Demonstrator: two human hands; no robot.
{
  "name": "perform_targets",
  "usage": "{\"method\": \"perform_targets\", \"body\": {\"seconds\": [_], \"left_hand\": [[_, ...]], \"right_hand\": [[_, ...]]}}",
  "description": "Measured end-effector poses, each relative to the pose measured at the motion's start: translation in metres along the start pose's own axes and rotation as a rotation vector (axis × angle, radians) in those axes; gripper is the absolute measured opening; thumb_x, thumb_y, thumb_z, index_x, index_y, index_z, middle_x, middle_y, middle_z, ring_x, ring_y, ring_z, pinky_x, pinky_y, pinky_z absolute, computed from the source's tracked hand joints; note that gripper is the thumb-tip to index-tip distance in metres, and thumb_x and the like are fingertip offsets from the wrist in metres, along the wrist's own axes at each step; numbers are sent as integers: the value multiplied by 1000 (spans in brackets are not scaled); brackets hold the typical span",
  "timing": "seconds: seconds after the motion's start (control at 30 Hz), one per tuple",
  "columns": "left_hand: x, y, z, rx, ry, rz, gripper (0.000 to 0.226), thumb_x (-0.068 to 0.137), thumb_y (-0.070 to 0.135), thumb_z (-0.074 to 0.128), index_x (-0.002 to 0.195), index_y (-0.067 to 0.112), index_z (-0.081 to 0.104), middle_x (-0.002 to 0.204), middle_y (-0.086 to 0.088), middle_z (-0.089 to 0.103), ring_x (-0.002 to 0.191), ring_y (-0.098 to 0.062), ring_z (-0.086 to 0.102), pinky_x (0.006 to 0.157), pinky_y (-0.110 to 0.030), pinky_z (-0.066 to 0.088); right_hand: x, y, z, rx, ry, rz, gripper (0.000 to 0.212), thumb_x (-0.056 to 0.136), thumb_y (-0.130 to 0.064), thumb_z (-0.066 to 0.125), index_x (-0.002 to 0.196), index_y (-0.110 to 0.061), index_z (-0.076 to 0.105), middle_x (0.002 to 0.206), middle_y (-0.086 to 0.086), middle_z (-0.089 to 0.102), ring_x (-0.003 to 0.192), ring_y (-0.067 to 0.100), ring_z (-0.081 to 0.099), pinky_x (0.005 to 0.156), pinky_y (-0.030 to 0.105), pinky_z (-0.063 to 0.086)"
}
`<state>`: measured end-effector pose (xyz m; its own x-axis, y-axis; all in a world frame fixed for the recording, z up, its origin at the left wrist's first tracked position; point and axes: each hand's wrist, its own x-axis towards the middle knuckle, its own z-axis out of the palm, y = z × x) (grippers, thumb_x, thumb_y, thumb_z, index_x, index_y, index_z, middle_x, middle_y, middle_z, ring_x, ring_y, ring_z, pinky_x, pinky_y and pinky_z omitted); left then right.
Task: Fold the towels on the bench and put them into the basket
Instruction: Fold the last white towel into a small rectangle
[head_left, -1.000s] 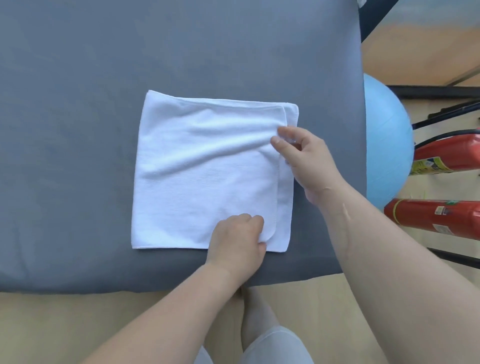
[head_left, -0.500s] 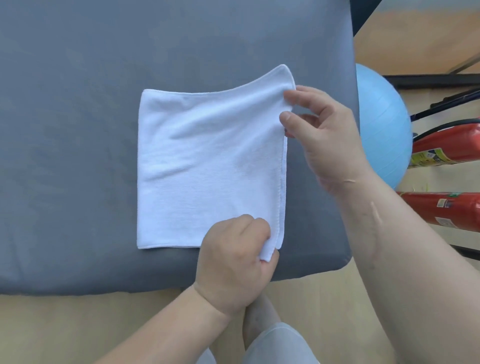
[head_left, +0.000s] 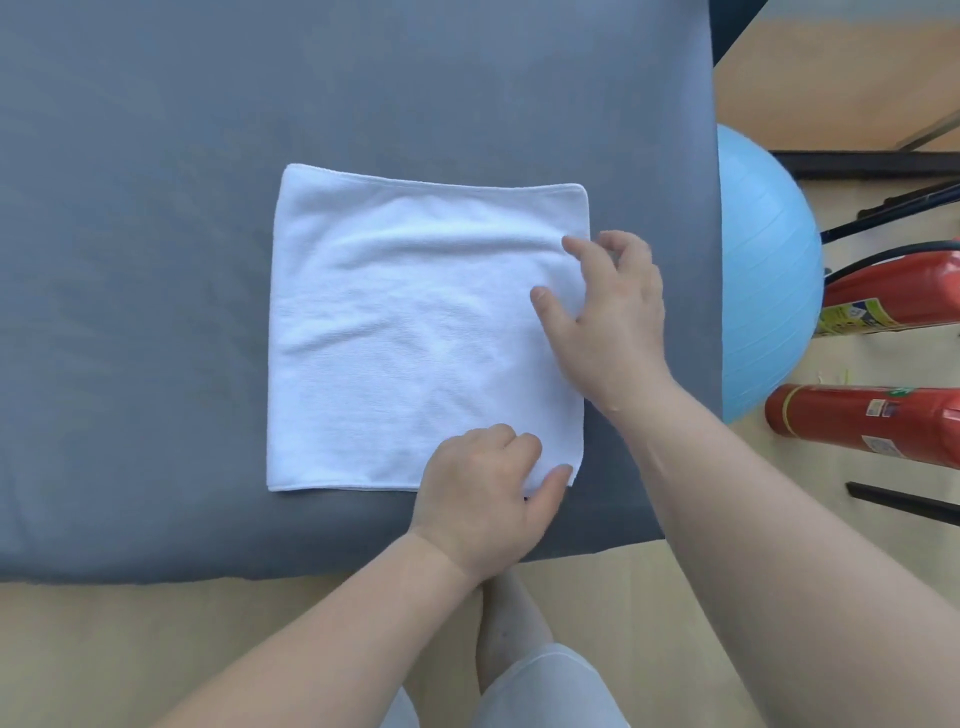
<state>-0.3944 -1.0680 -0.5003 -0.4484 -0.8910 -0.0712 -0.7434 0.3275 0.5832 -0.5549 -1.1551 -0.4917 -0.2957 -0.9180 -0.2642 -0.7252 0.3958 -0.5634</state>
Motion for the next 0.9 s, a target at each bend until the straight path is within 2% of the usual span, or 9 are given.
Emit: {"method": "perform_targets", "body": {"seconds": [0.07, 0.13, 0.17, 0.2, 0.27, 0.33, 0.43, 0.63, 0.9], "left_hand": [[5, -20, -16, 57, 106, 5, 32, 91, 35, 53, 78, 8, 64, 73, -6, 56, 64, -30, 51, 57, -41, 45], [12, -48, -30, 199, 150, -103, 38, 90, 39, 52, 109, 10, 67, 110, -11, 64, 97, -36, 60, 80, -47, 48], [16, -62, -37, 263, 139, -173, 50, 91, 44, 50, 127, 11, 61, 131, -13, 58, 119, -38, 54, 96, -51, 43], [20, -75, -43, 307, 109, -230, 62, 91, 50, 46, 141, 13, 50, 149, -13, 45, 138, -37, 40, 110, -55, 32], [30, -97, -52, 374, 4, -276, 78, 94, 59, 37, 156, 14, 25, 166, -9, 14, 153, -32, 8, 119, -58, 6], [46, -116, -59, 446, -100, -252, 83, 97, 65, 27, 160, 14, 6, 167, -3, -9, 153, -27, -11, 120, -59, -5], [76, -139, -66, 508, -206, -231, 93, 91, 75, 13, 159, 16, -11, 165, -1, -23, 151, -24, -22, 121, -57, -7], [125, -167, -84, 505, -205, -236, 114, 78, 91, 15, 157, 15, -17, 163, -9, -26, 150, -23, -26, 123, -53, -6], [127, -170, -84, 518, -191, -203, 117, 76, 93, 10, 156, 13, -20, 162, -12, -29, 149, -25, -28, 122, -56, -6]], "right_hand": [[-14, -9, 12, -155, -8, -90, 59, 97, -46, 55, 150, -24, 41, 163, 4, 19, 147, 27, 19, 116, 44, 16], [-25, -14, 26, -260, -57, -180, 64, 100, -49, 46, 156, -22, 31, 168, 6, 6, 154, 26, 4, 122, 46, 5], [-28, -15, 34, -309, -86, -212, 67, 101, -51, 41, 159, -21, 25, 169, 6, 0, 155, 26, -4, 124, 48, 1], [-28, -17, 40, -352, -110, -232, 70, 102, -53, 35, 160, -20, 19, 169, 6, -5, 155, 27, -10, 124, 51, -3], [-23, -24, 51, -420, -145, -247, 74, 101, -58, 25, 161, -18, 9, 169, 6, -13, 154, 27, -17, 123, 54, -7], [-12, -31, 60, -450, -178, -233, 77, 100, -62, 19, 162, -19, 1, 167, 4, -19, 153, 26, -22, 122, 55, -10], [7, -31, 67, -472, -197, -189, 79, 98, -68, 14, 161, -25, -6, 166, 3, -24, 152, 28, -25, 121, 56, -12], [25, -25, 65, -583, -141, -163, 87, 90, -80, 15, 160, -33, -5, 166, 10, -23, 151, 34, -25, 121, 60, -9], [-31, -29, 83, -521, -167, -108, 94, 91, -76, 26, 161, -23, -4, 163, 19, -26, 150, 37, -26, 122, 58, -8]]}}
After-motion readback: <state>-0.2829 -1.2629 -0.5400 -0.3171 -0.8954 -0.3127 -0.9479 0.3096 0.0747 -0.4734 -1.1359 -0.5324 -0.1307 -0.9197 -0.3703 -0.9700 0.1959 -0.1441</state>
